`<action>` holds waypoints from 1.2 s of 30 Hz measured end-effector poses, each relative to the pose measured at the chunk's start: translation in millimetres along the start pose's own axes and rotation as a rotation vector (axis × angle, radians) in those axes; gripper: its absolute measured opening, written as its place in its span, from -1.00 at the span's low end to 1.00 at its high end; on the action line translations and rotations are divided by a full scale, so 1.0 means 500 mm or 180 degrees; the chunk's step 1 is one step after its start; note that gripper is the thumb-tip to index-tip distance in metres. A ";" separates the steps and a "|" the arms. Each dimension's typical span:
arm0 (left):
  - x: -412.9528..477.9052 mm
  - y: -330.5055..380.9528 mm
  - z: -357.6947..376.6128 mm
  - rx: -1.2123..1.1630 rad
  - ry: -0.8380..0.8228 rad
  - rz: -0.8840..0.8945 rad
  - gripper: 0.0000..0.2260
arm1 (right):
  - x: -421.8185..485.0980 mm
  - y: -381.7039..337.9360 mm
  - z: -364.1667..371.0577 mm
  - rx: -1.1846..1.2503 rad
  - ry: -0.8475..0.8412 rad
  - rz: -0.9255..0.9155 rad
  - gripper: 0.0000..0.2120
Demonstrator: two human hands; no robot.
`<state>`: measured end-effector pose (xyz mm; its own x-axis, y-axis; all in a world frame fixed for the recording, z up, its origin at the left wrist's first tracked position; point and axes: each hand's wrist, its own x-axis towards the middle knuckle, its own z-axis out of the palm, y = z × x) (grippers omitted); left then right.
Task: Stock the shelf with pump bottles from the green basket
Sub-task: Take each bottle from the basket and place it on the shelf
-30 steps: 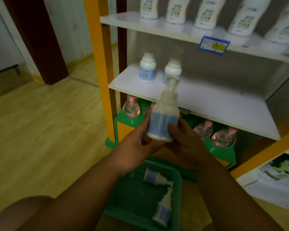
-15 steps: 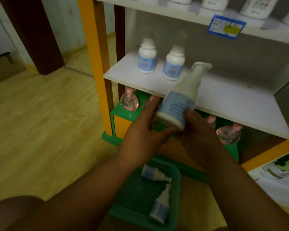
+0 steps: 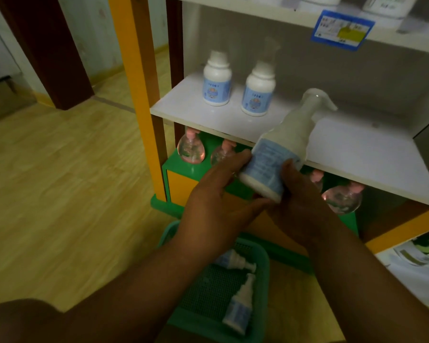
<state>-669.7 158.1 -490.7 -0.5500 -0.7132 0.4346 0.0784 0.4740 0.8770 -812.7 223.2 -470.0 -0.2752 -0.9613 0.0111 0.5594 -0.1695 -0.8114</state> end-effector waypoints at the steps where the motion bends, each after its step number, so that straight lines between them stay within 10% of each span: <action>1: 0.003 0.002 -0.003 -0.0085 -0.0017 -0.0035 -0.36 | 0.000 -0.002 -0.002 0.0026 -0.0022 -0.0030 -0.16; 8: 0.012 0.010 -0.012 -0.1315 -0.0525 -0.0710 -0.42 | -0.004 -0.012 -0.013 0.0301 -0.0182 0.0033 -0.27; 19: -0.009 0.017 0.004 -0.0304 -0.0081 -0.0347 -0.30 | -0.003 -0.005 -0.014 0.0236 -0.0003 0.0062 -0.58; 26: 0.034 0.006 0.032 -0.0449 -0.0325 -0.0241 -0.45 | 0.003 -0.049 -0.047 -0.1235 0.1178 -0.0349 -0.03; 36: 0.268 0.005 0.156 0.0212 -0.1104 -0.0241 -0.58 | 0.072 -0.181 -0.161 -0.2798 0.1422 -0.0518 -0.36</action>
<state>-808.2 103.7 -446.3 -0.8025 -0.5352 0.2636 -0.0214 0.4674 0.8838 -936.1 221.7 -443.1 -0.6667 -0.7403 0.0863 -0.2387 0.1025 -0.9657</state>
